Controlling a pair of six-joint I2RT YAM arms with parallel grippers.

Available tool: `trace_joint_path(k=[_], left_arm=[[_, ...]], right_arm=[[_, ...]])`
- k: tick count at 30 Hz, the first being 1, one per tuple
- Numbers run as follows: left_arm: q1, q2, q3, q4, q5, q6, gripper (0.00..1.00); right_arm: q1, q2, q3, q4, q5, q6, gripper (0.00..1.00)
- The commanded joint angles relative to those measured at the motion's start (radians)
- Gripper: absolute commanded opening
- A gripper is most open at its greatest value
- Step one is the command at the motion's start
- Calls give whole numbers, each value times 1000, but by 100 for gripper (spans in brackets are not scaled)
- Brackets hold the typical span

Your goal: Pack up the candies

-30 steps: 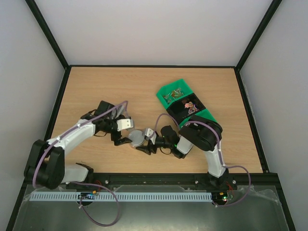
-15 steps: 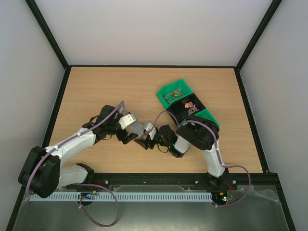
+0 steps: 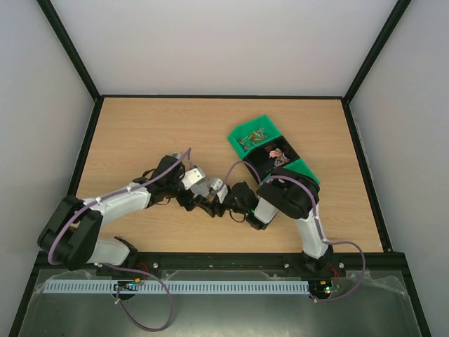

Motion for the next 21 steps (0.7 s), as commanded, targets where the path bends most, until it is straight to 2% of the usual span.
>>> trace_joint_path(k=[1,11,17,21], left_arm=[[-6,24,32,33,10,-28,100],[-6,41,46,48,20,-47,99],[-5,36,56,-1,84,28,85],[-2,23,48,-70,117,113,80]], right_arm=[[2,34,-3,-41,10,19,34],[4,39,-3,-40,1,16,34],[3,29,-18,-41,-28,-11,34],[2,19,-36,-38,-103,-41,34]])
